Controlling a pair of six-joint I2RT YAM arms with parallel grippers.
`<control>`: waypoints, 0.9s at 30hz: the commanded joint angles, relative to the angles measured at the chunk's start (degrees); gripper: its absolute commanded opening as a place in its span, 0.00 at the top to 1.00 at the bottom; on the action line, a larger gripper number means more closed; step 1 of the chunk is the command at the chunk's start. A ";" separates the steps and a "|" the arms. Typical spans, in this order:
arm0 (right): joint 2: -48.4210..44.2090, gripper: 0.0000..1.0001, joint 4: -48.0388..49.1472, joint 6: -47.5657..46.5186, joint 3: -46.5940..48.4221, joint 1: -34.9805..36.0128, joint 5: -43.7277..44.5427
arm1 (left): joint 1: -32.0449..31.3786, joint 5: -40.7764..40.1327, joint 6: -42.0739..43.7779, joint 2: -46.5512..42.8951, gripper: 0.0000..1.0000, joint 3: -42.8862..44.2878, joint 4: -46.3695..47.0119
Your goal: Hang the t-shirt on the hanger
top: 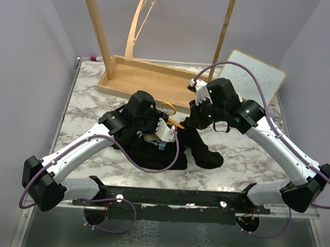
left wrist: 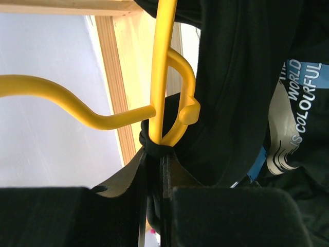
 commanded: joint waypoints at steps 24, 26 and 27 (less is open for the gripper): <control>-4.96 0.45 4.01 -2.58 -1.31 0.76 3.30 | 0.19 7.02 -11.73 2.37 1.00 3.81 -0.10; -6.24 0.44 3.51 -2.97 -1.54 0.44 5.08 | 0.11 7.22 -12.33 2.55 1.00 4.20 -0.50; -6.83 0.44 2.85 -3.09 -1.80 0.26 5.91 | 0.14 7.34 -12.44 2.54 1.00 4.28 -0.66</control>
